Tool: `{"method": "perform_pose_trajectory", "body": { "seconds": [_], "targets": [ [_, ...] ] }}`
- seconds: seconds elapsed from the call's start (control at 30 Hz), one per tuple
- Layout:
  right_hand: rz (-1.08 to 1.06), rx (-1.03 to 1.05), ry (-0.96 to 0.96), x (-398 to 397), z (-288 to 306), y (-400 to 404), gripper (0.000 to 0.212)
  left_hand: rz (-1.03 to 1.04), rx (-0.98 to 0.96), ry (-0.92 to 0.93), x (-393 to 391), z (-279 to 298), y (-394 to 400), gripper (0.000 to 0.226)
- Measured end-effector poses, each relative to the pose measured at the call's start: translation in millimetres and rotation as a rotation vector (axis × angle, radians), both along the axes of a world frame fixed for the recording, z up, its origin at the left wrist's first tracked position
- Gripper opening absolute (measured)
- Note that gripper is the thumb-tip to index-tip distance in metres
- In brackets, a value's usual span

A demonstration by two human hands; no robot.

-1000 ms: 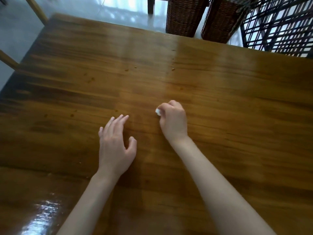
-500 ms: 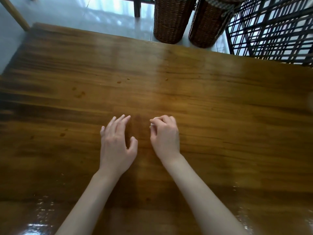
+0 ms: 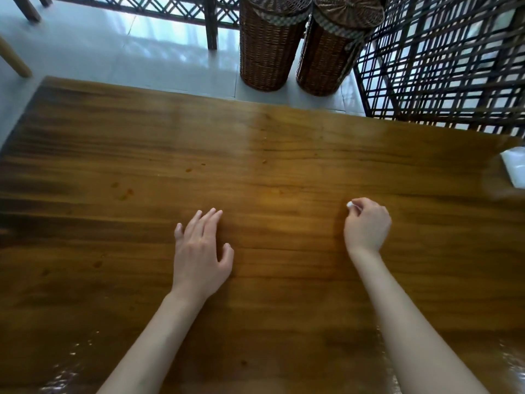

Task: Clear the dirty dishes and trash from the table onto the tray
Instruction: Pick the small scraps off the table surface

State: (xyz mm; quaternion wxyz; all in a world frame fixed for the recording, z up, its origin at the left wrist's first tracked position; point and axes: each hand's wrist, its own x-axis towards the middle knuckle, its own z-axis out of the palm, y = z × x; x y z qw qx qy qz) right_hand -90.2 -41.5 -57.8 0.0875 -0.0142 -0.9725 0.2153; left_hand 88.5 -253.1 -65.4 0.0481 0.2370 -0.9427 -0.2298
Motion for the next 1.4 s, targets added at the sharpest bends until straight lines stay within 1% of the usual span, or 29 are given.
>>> {"method": "perform_pose_trajectory", "body": {
  "seconds": [0.1, 0.2, 0.27, 0.4, 0.53, 0.63, 0.7, 0.83, 0.87, 0.93, 1.0, 1.2, 1.4],
  "targets": [
    [-0.15, -0.081, -0.008, -13, 2, -1, 0.02, 0.001, -0.02, -0.014, -1, 2, 0, 0.06],
    [-0.151, -0.134, -0.016, -16, 1, -25, 0.019, 0.015, -0.018, -0.004, -1, 3, 2, 0.061],
    [-0.054, -0.158, -0.041, -15, 0, -49, 0.018, 0.021, -0.014, 0.012, -2, 3, 1, 0.061],
    [0.217, -0.206, -0.096, 2, -2, -107, 0.016, 0.022, -0.028, 0.024, -4, 3, 0, 0.061],
    [0.489, -0.204, -0.072, 37, -7, -151, 0.015, 0.075, -0.006, 0.022, -8, 7, 2, 0.061],
    [0.579, -0.143, -0.007, 36, -9, -148, 0.014, 0.107, 0.006, 0.026, -10, 9, 2, 0.061],
    [0.55, -0.102, 0.032, 18, -8, -134, 0.015, 0.114, 0.007, 0.026, -10, 9, 0, 0.062],
    [0.279, -0.096, 0.03, -37, -5, -103, 0.017, 0.114, 0.024, 0.073, -11, 8, -4, 0.062],
    [0.232, -0.099, 0.026, -45, -5, -101, 0.017, 0.113, 0.026, 0.092, -13, 8, -6, 0.062],
    [0.202, -0.108, 0.019, -52, -5, -108, 0.017, 0.116, 0.028, 0.121, -17, 9, -11, 0.061],
    [0.238, -0.115, 0.003, -47, -4, -122, 0.016, 0.122, 0.026, 0.129, -23, 9, -16, 0.059],
    [0.456, -0.14, -0.06, -16, -1, -175, 0.015, 0.109, 0.008, 0.129, -39, 10, -29, 0.058],
    [0.625, -0.114, -0.026, 0, -2, -195, 0.019, 0.093, 0.011, 0.139, -44, 11, -41, 0.057]
  ]
}}
